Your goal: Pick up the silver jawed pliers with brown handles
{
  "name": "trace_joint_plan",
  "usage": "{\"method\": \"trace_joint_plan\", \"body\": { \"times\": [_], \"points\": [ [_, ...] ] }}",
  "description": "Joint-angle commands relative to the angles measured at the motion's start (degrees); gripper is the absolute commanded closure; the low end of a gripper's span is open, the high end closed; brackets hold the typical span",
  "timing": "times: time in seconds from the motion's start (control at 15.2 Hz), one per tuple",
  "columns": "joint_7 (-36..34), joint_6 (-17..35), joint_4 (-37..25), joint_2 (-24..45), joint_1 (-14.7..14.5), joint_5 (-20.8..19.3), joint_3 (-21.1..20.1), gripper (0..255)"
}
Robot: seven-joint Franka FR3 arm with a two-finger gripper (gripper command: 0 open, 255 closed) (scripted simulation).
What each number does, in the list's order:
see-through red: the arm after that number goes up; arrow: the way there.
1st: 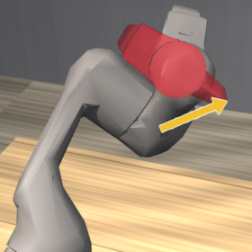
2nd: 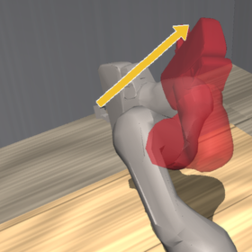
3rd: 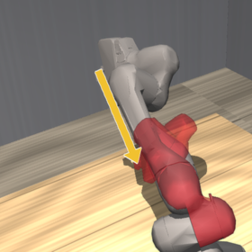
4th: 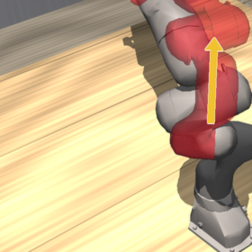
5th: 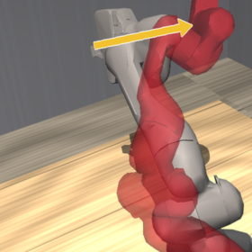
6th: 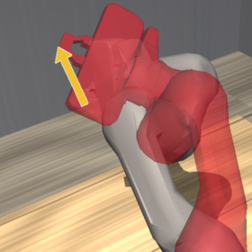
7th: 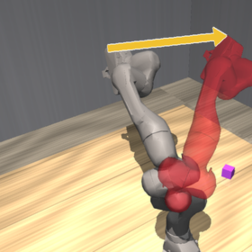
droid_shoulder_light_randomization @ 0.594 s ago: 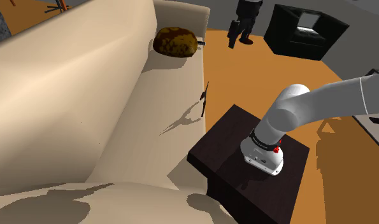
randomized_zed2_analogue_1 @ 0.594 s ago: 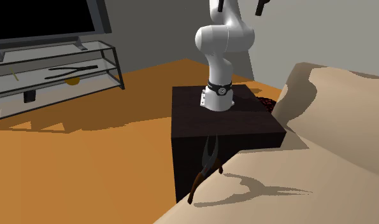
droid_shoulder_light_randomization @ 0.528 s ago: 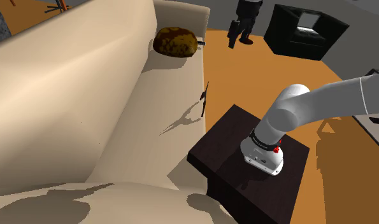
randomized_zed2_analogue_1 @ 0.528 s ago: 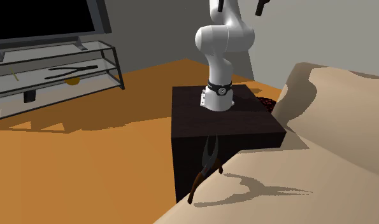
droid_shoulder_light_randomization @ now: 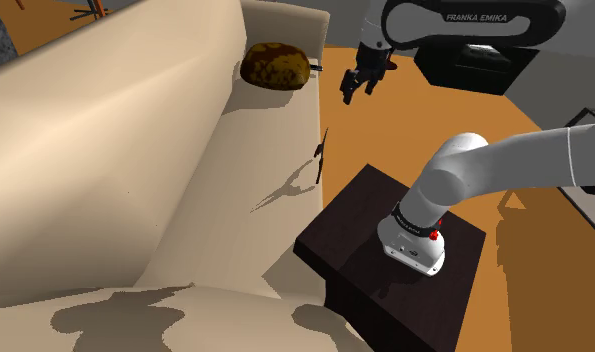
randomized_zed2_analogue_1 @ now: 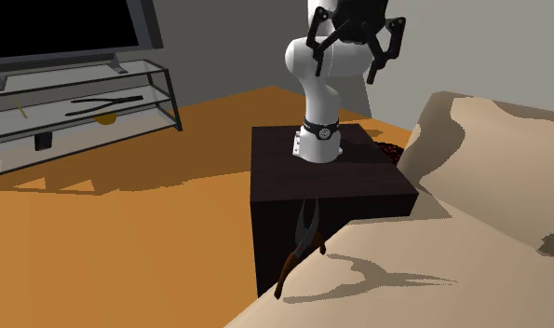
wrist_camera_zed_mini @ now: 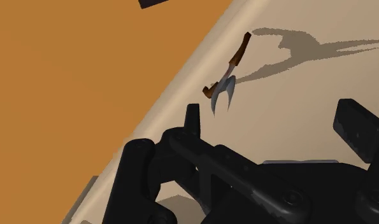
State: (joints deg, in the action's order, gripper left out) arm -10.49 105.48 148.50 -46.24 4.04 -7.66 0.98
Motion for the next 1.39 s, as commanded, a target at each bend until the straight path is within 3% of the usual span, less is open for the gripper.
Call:
{"method": "trace_joint_plan", "body": {
  "times": [0.0, 0.33, 0.59, 0.79, 0.92, 1.06, 1.12, 1.19, 1.32],
  "points": [
    [-3.4, 5.3, 4.2, -0.2, 0.8, -0.2, -1.0, 0],
    [-12.1, 19.8, 12.5, 3.4, 3.5, -1.4, -3.6, 0],
    [-20.3, 32.8, 16.9, 10.1, 6.8, -3.6, -6.7, 0],
    [-27.9, 43.0, 18.5, 17.3, 11.1, -7.0, -10.3, 0],
    [-34.6, 49.8, 18.7, 23.0, 15.8, -11.2, -14.0, 0],
    [-43.8, 55.9, 17.9, 29.1, 23.2, -18.8, -19.6, 0],
    [-50.1, 58.5, 17.0, 32.2, 28.4, -24.7, -23.4, 0],
    [-58.0, 60.4, 15.6, 35.5, 34.7, -32.6, -28.1, 0],
    [-78.5, 60.6, 11.0, 43.2, 46.4, -54.2, -36.3, 0]
  ]
}}
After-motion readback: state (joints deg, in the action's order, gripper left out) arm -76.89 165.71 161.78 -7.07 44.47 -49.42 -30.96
